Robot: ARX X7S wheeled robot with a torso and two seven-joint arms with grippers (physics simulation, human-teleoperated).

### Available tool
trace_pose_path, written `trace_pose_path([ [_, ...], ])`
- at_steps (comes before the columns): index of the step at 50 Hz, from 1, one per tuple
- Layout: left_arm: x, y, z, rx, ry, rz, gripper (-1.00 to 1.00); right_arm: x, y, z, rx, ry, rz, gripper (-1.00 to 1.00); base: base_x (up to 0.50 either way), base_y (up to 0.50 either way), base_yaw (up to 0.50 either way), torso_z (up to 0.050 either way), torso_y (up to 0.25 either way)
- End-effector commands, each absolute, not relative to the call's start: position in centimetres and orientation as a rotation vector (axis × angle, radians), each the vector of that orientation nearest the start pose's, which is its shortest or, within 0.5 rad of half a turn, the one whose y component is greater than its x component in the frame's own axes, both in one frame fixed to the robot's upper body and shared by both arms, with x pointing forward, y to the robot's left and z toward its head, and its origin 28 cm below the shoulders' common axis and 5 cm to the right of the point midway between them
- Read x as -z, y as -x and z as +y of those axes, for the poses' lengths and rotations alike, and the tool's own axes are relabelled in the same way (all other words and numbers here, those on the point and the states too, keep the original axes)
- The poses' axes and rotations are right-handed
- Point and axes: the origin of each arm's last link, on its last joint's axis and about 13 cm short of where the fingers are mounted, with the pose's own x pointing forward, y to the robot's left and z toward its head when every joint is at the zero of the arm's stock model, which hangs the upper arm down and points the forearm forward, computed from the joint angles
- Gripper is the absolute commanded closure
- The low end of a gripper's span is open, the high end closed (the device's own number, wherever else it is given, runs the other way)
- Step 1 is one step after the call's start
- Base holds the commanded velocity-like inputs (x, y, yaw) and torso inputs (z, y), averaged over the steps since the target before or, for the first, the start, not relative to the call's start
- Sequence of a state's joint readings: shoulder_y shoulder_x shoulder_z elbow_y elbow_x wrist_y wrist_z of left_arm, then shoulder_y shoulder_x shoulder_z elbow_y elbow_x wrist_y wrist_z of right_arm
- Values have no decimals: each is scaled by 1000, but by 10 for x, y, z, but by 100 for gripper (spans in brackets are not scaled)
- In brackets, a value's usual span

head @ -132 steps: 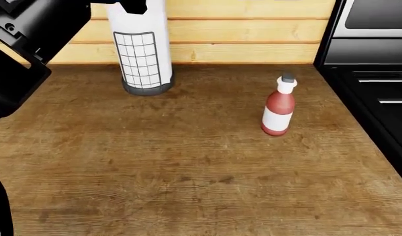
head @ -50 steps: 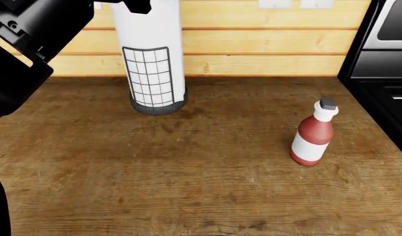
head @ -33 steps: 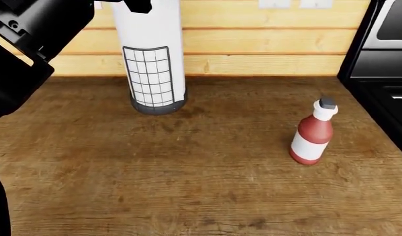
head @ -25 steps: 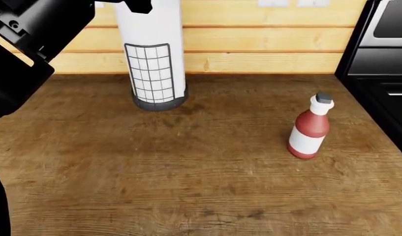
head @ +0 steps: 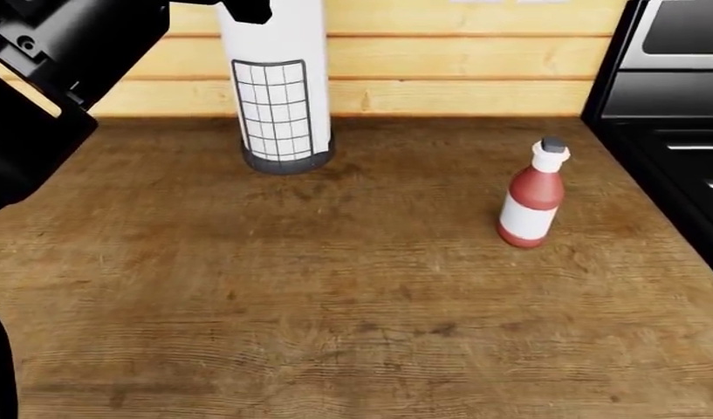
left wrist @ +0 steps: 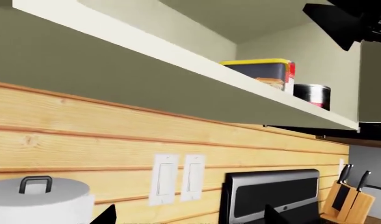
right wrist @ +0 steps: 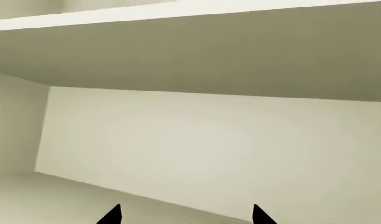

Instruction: Pick the cans from the counter and place them in their designated side in the cabinet.

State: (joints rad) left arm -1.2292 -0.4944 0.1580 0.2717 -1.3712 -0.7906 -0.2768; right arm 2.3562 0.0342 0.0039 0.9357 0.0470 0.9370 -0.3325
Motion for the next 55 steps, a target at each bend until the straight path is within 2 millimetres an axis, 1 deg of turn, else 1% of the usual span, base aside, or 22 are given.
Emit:
trace_pose_path([
  [1, -360, -268, 227, 662, 255, -406, -100, -594, -268, -108, -342, 41, -487, -100, -176, -20, 0, 0, 0],
  [20, -359, -267, 227, 664, 256, -405, -100, -594, -268, -108, -342, 41, -487, -100, -176, -108, 0, 0, 0],
  [44, -358, -269, 226, 663, 256, -400, -100, -594, -268, -108, -342, 41, -487, -100, -154, -16, 0, 0, 0],
  [55, -359, -267, 225, 666, 254, -399, -100, -594, -268, -108, -342, 41, -487, -100, -152, -45, 0, 0, 0],
])
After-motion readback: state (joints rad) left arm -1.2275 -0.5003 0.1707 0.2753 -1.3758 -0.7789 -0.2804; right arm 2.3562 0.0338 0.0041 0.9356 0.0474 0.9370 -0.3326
